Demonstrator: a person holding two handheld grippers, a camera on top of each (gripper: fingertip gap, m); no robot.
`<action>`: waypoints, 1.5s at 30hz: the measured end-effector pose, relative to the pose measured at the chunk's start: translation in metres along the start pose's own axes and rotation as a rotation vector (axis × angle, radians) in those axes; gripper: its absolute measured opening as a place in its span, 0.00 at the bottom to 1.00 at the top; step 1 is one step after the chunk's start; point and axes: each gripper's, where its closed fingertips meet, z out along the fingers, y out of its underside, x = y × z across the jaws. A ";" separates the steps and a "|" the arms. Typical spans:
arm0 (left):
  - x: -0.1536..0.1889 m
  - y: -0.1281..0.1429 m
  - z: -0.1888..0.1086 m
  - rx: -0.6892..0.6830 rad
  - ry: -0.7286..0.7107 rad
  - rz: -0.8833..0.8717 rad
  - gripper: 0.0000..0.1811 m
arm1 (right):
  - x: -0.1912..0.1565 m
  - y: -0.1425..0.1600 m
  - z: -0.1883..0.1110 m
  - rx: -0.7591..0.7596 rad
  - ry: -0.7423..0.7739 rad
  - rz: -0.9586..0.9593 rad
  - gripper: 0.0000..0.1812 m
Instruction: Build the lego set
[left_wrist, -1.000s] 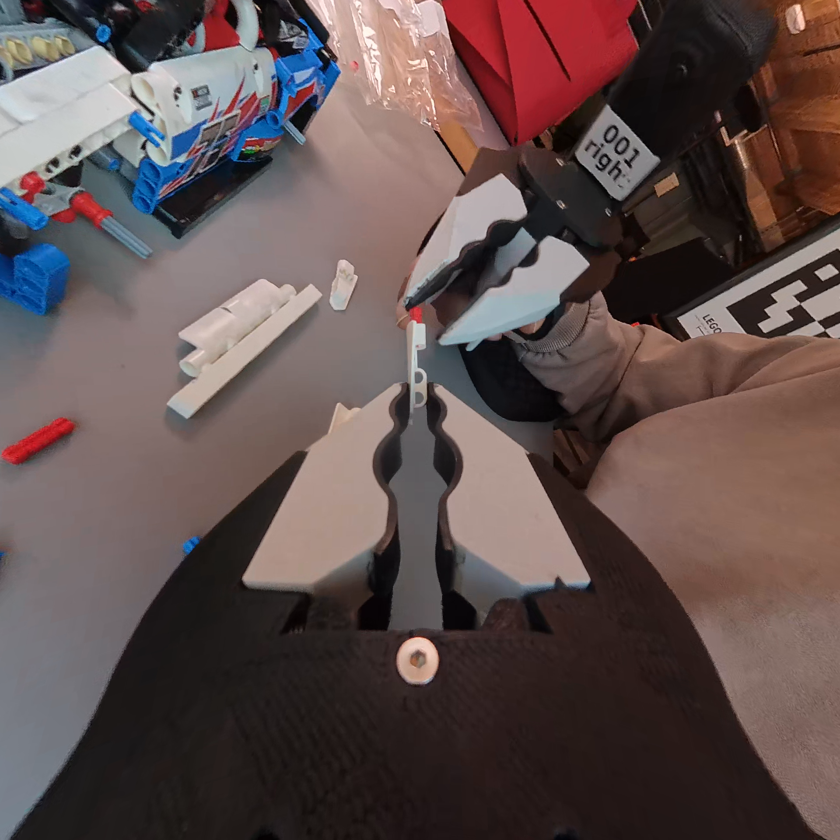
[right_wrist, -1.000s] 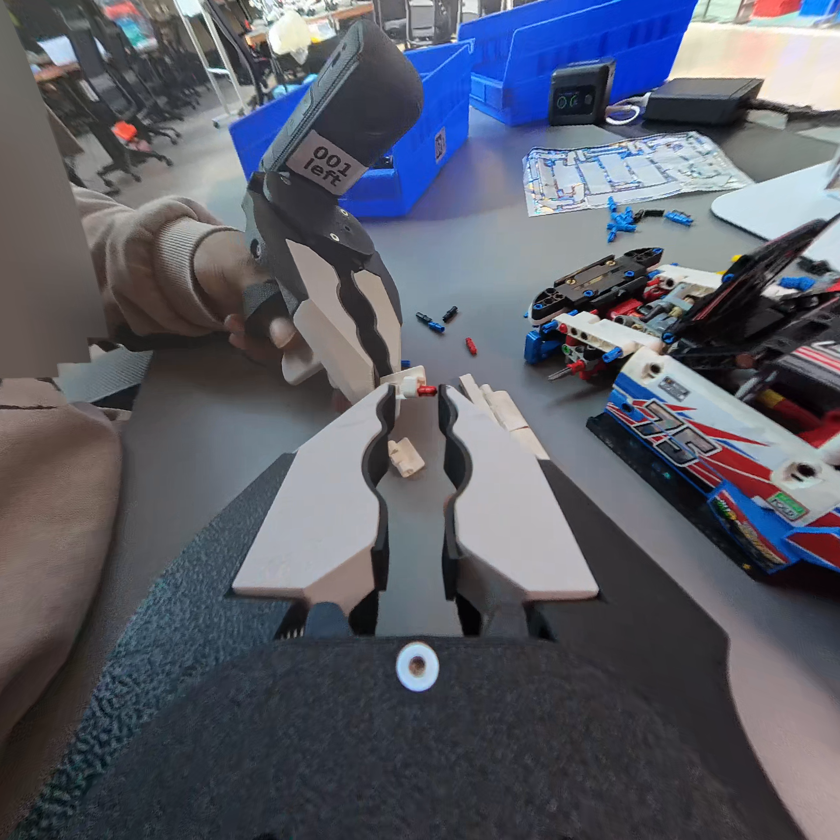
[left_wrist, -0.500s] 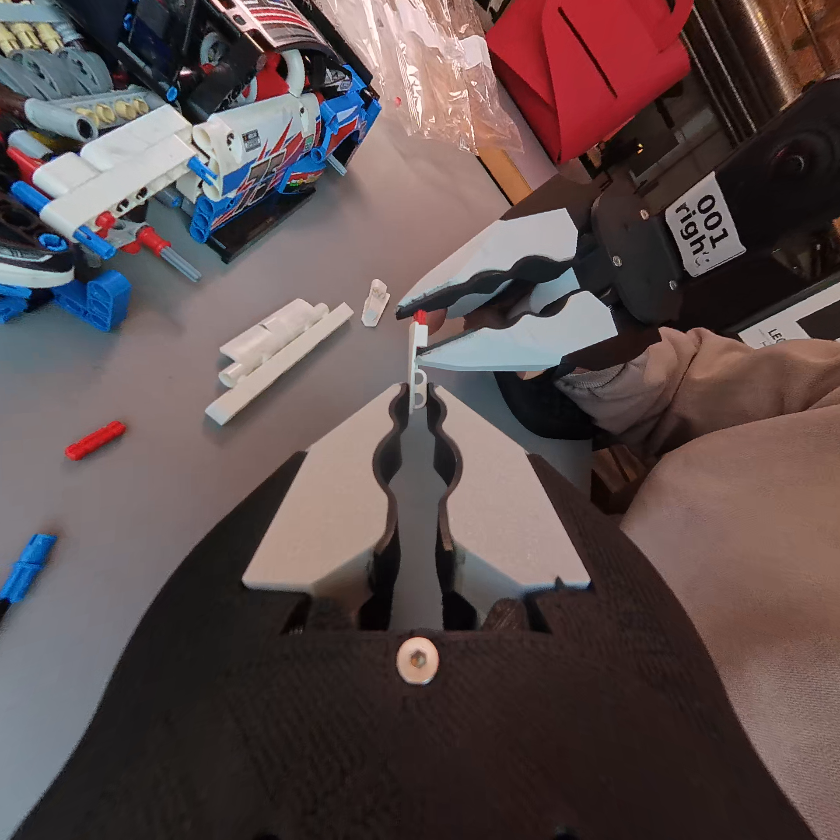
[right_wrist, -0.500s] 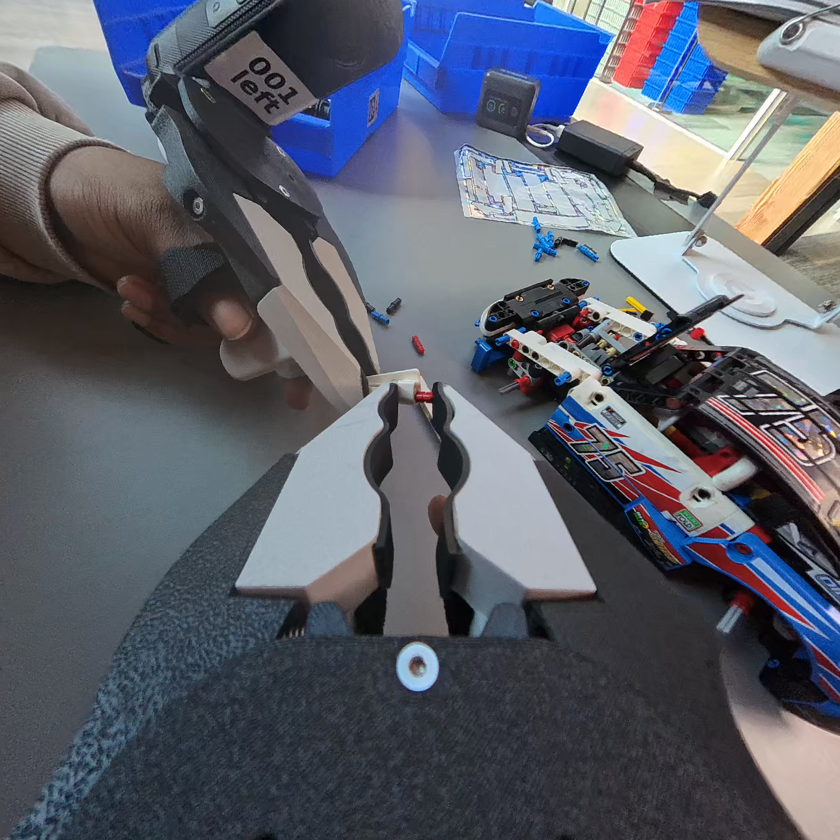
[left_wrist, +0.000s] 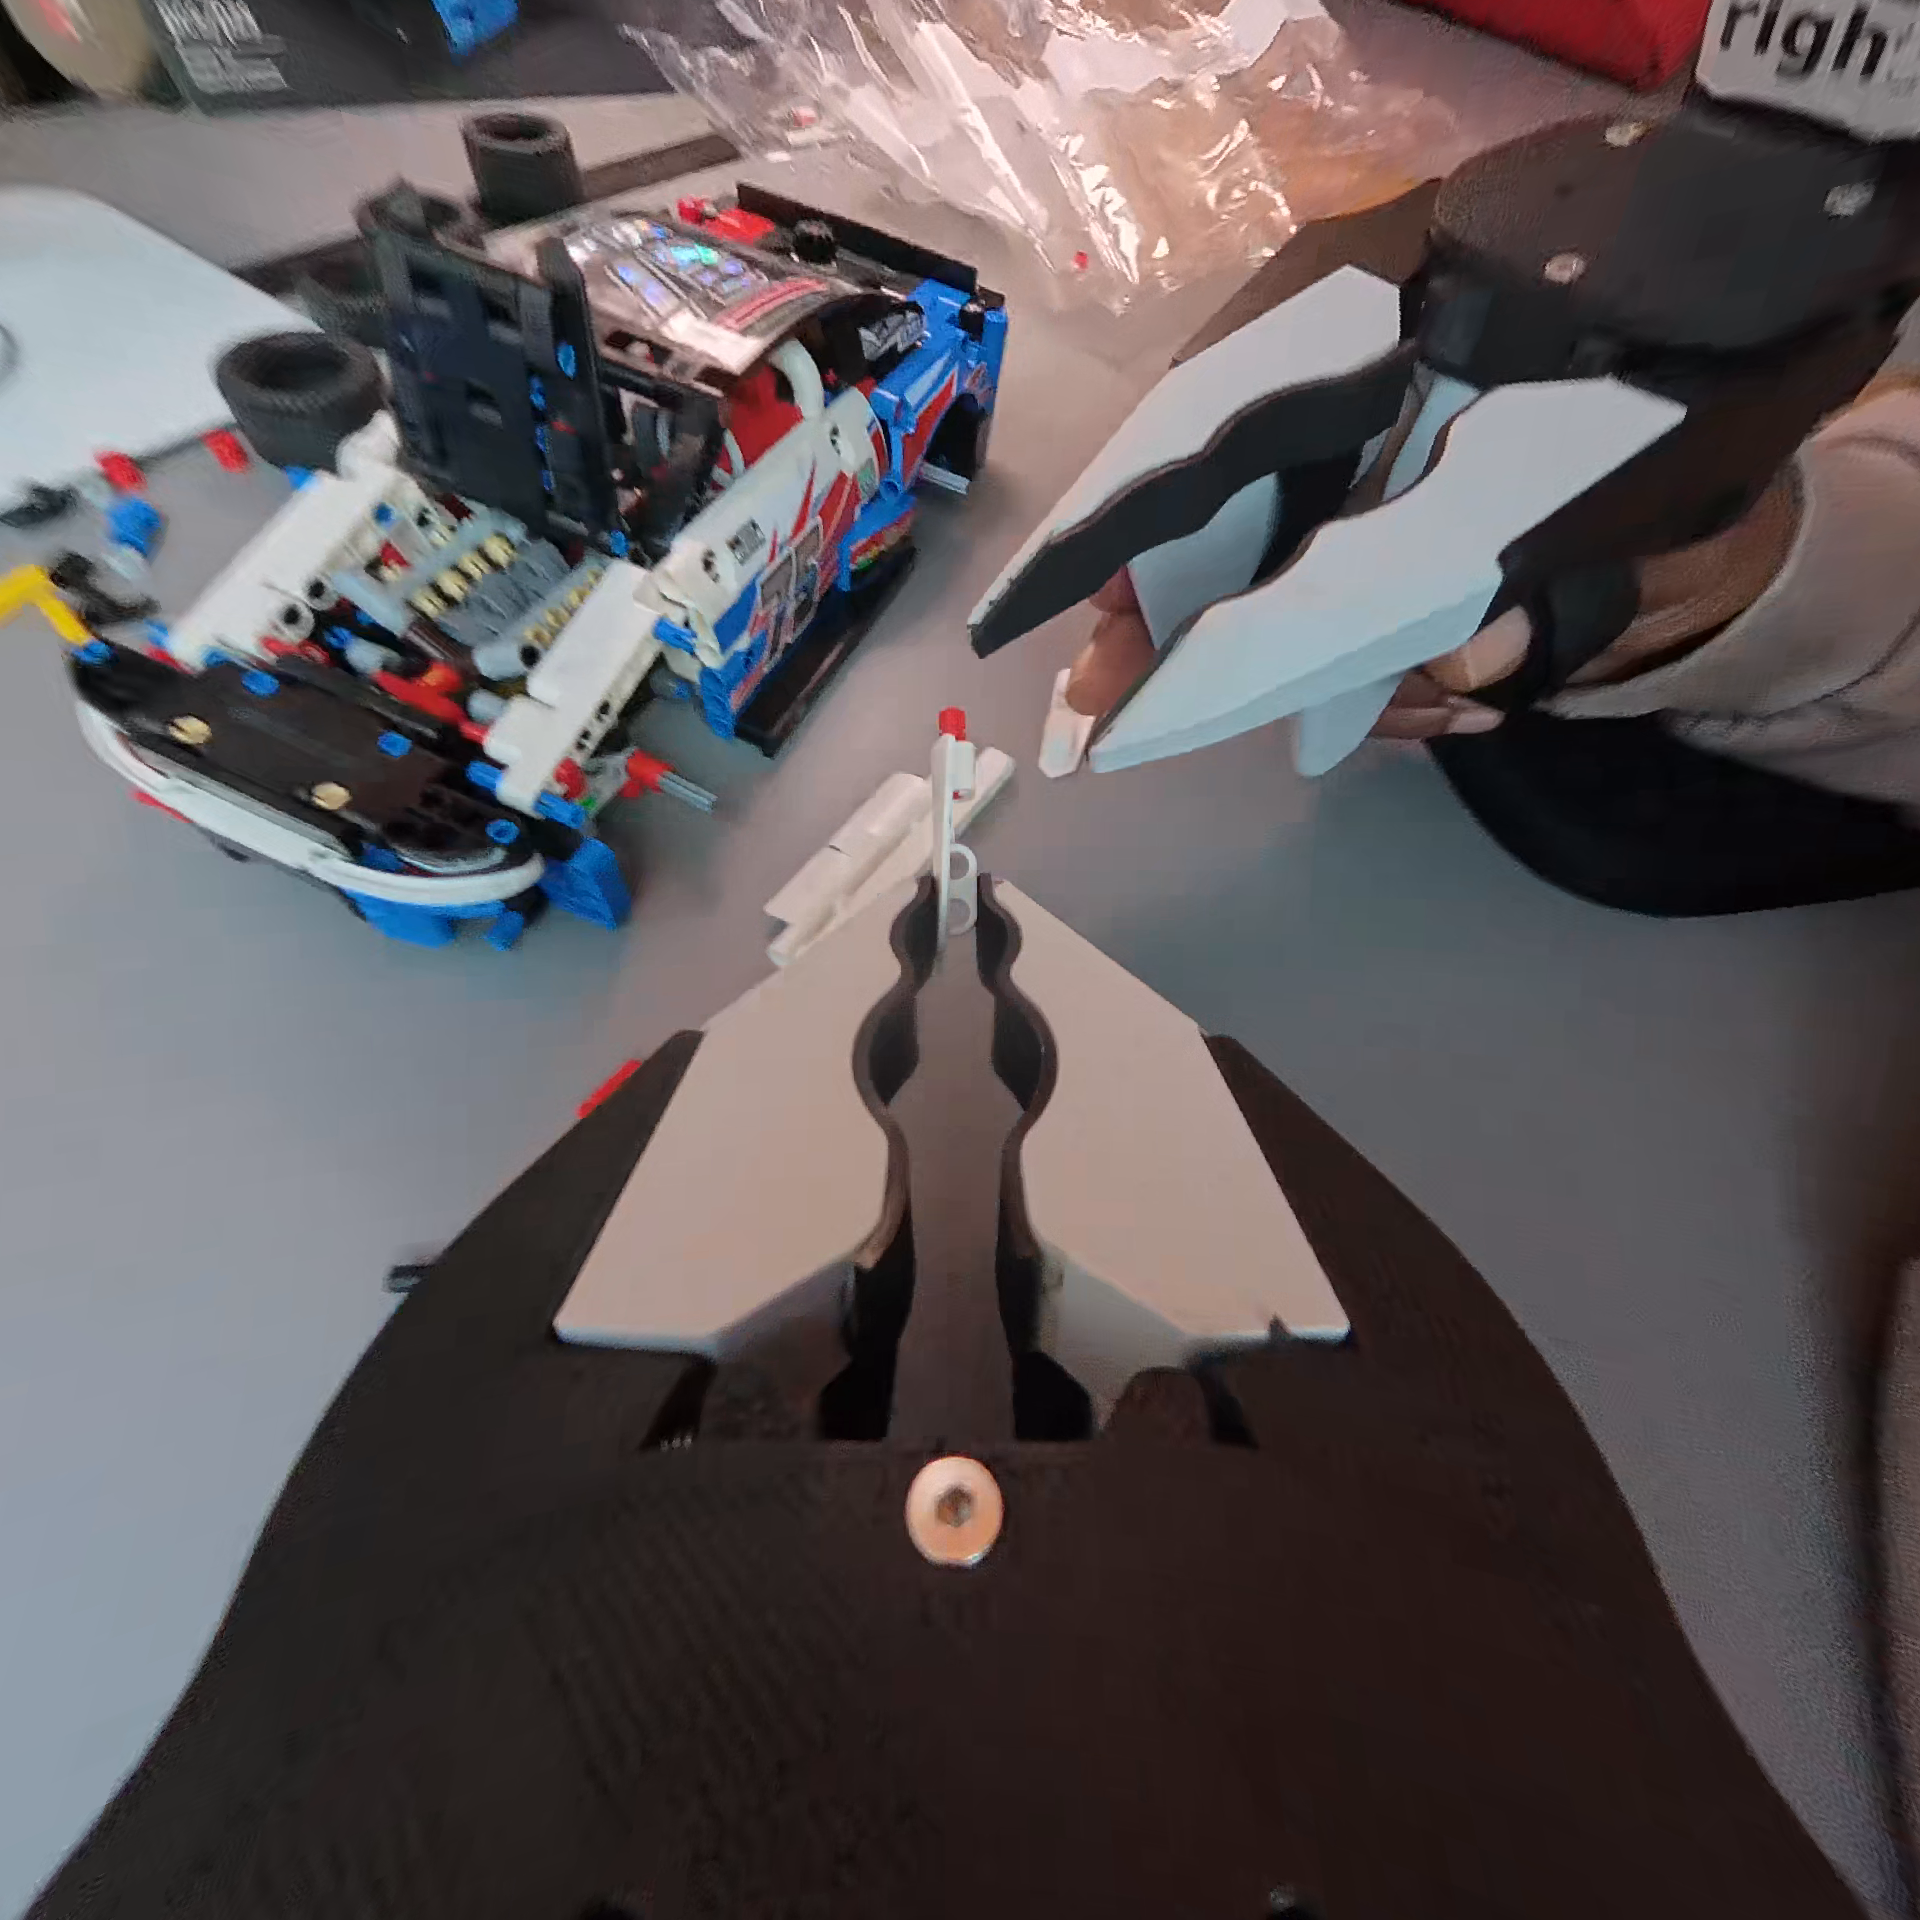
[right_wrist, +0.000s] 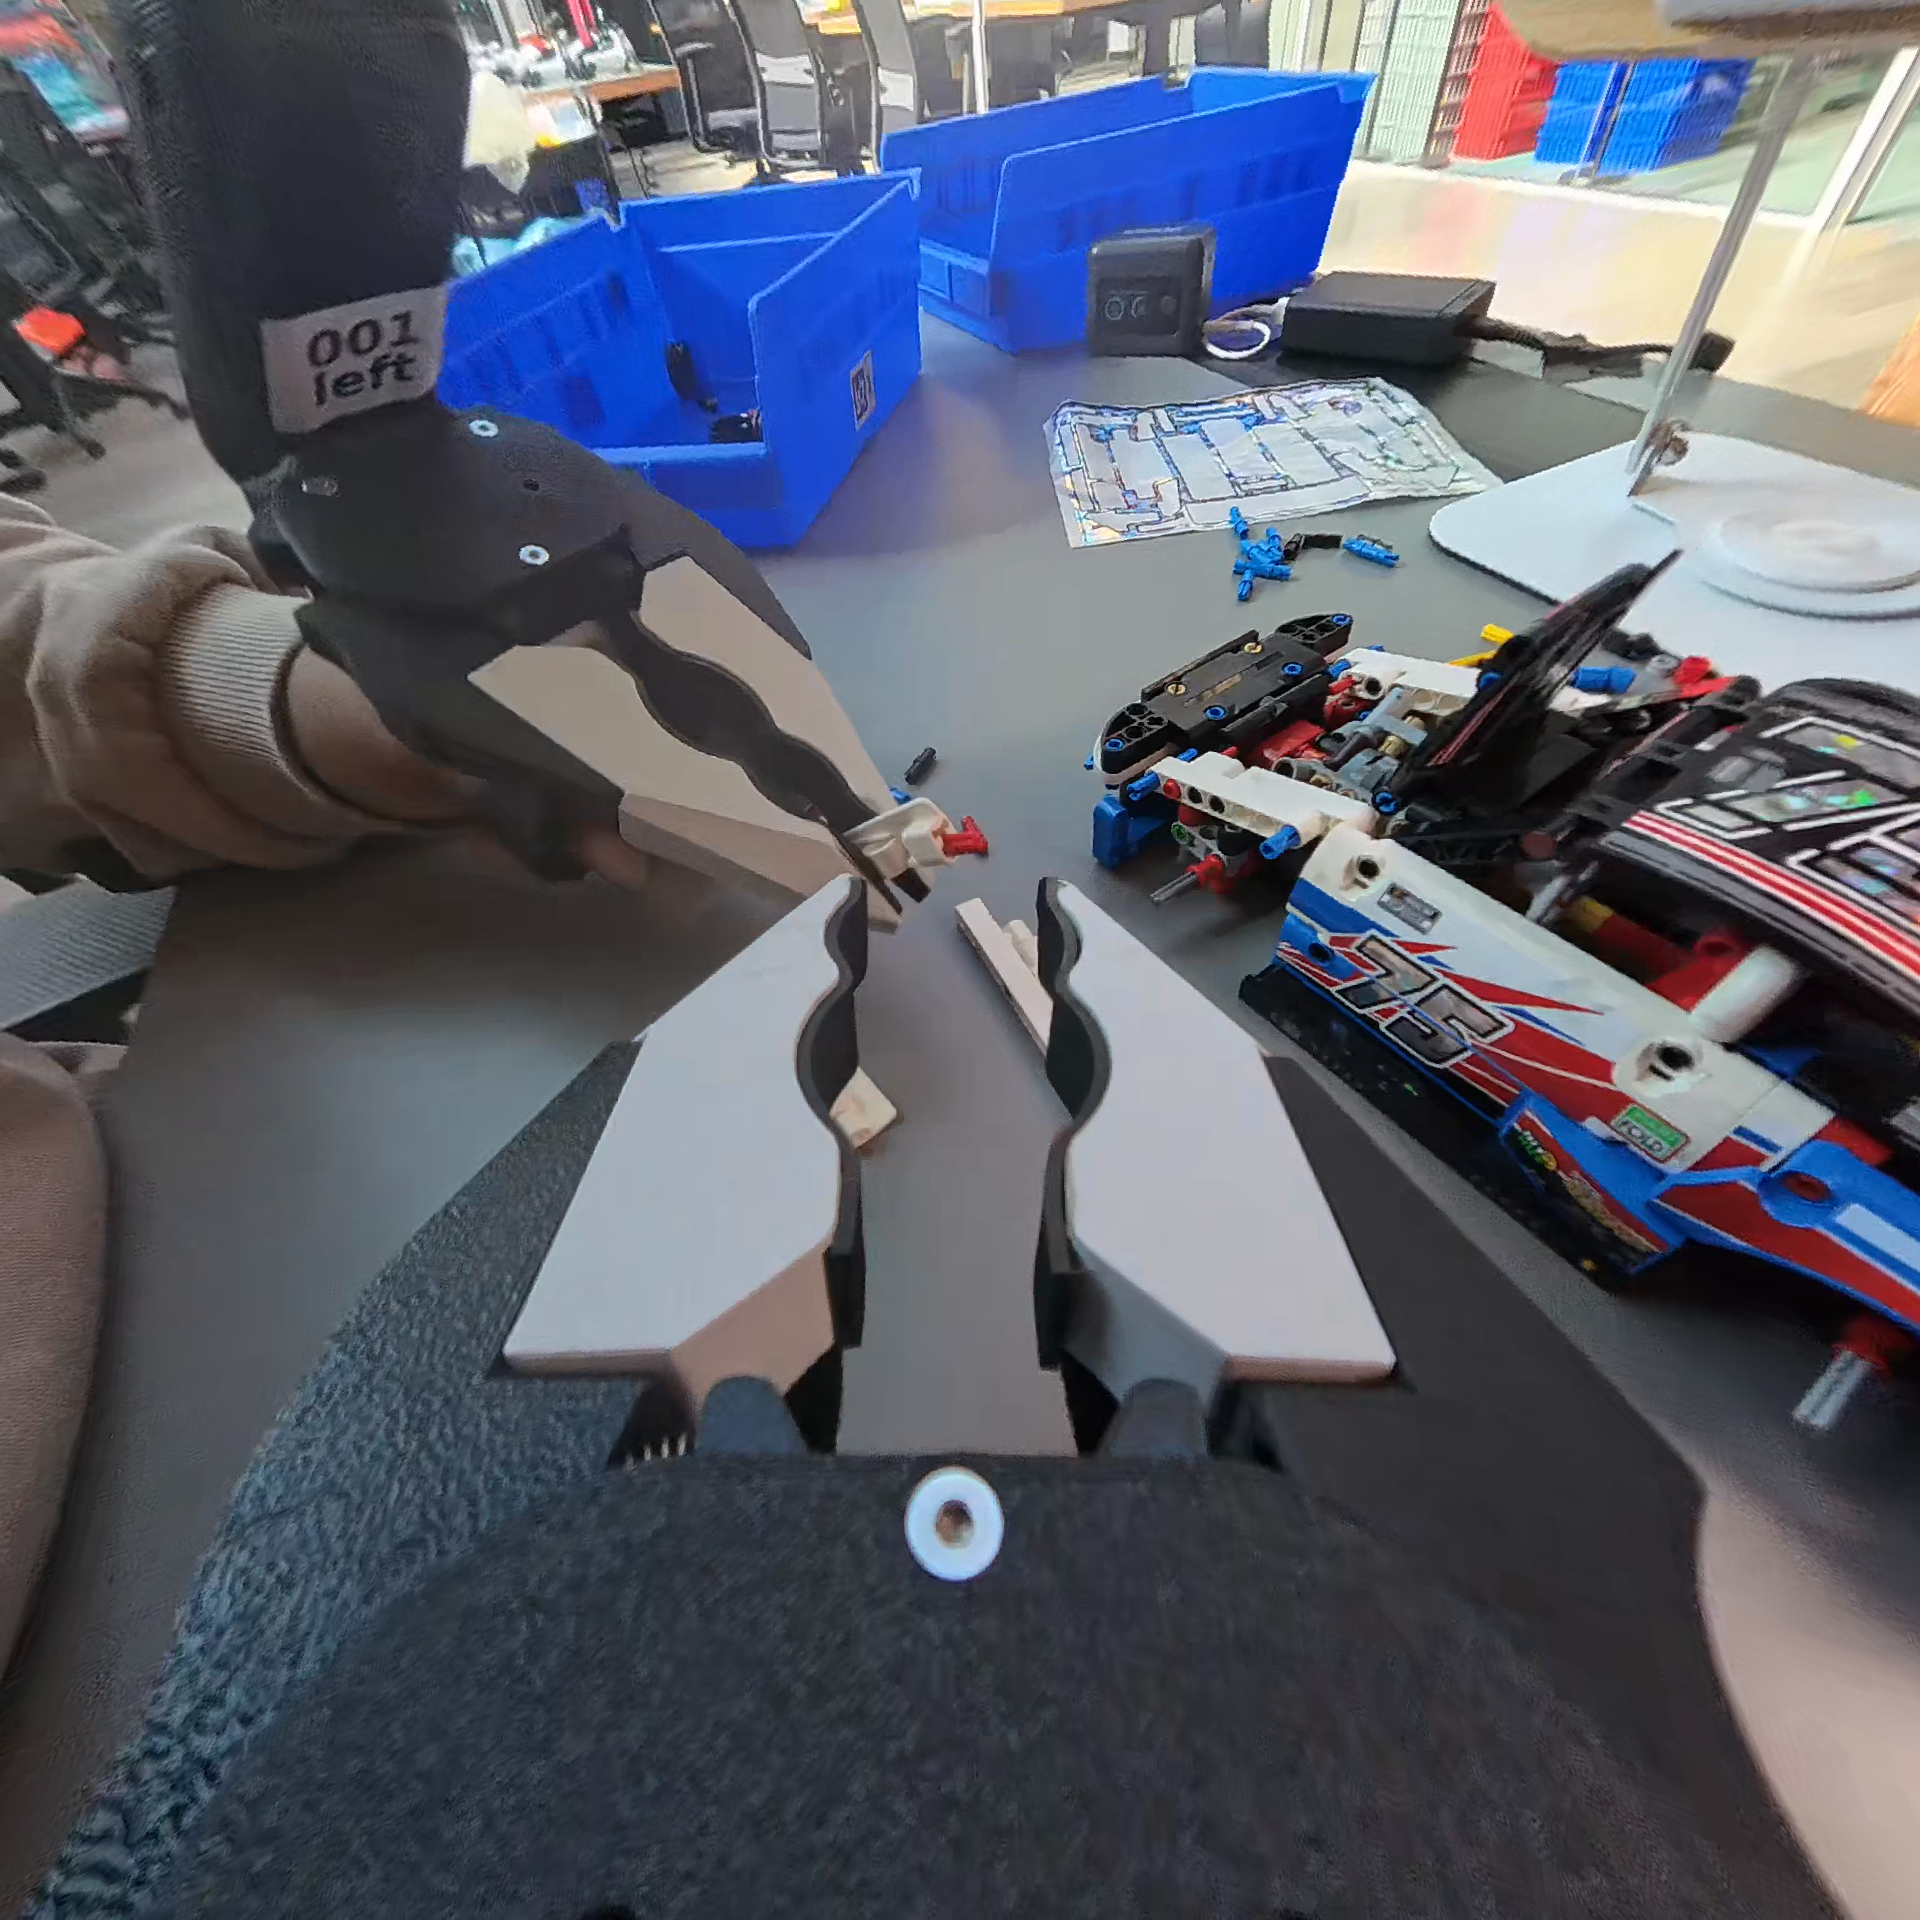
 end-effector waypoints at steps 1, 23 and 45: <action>-0.003 -0.001 -0.001 0.002 -0.052 0.084 0.03 | 0.000 0.001 -0.001 -0.008 -0.015 0.035 0.17; 0.032 -0.031 -0.033 0.182 0.215 0.216 0.32 | -0.046 -0.019 -0.019 0.190 -0.245 -0.270 0.07; 0.045 -0.031 -0.044 0.207 0.528 -0.131 0.07 | -0.056 -0.016 -0.018 0.194 -0.229 -0.370 0.07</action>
